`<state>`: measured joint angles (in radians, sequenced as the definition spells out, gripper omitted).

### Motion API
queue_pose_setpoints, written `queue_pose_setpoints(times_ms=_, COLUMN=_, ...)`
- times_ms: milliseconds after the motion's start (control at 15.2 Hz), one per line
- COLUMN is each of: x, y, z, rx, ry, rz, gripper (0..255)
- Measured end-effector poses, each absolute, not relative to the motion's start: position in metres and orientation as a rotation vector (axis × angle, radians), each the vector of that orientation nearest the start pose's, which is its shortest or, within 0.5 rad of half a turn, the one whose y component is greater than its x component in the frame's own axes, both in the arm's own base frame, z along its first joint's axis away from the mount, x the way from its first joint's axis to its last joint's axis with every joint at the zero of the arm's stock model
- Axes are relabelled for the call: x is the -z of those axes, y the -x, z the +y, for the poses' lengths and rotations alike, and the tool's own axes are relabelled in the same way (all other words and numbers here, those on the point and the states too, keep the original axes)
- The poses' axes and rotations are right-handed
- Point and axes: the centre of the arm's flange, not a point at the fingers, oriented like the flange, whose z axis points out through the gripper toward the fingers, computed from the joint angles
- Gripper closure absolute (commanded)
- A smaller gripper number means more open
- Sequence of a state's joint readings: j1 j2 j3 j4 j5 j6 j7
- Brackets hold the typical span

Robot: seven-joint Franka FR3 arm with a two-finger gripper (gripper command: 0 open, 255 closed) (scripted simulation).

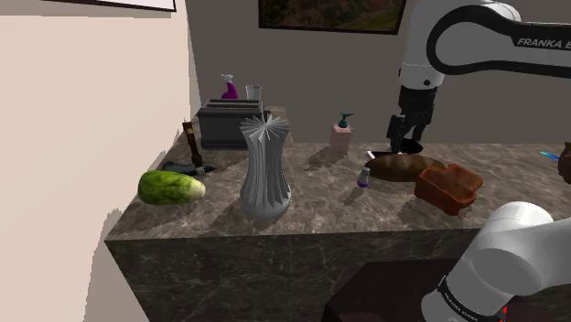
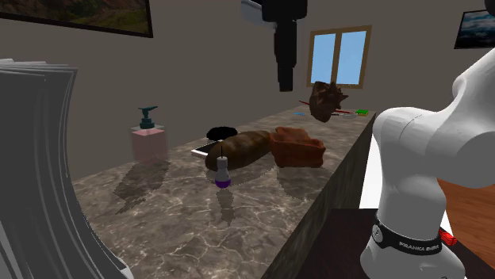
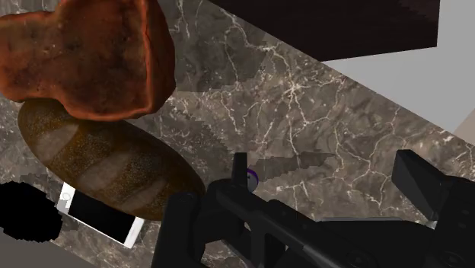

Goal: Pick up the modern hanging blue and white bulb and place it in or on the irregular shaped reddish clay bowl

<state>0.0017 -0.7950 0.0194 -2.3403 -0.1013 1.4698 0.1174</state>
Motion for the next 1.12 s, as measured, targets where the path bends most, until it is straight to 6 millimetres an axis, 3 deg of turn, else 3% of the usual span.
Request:
queue_pose_setpoints(times_ms=198, x=-0.584, y=-0.303, z=-0.011, rx=-0.112, ry=3.250, rz=0.161, gripper=0)
queue_pose_setpoints(times_ms=594, x=-0.532, y=-0.350, z=-0.050, rx=-0.117, ry=3.230, rz=0.086, gripper=0)
queue_pose_setpoints(times_ms=1122, x=-0.458, y=-0.413, z=-0.087, rx=-0.121, ry=3.197, rz=-0.021, gripper=0)
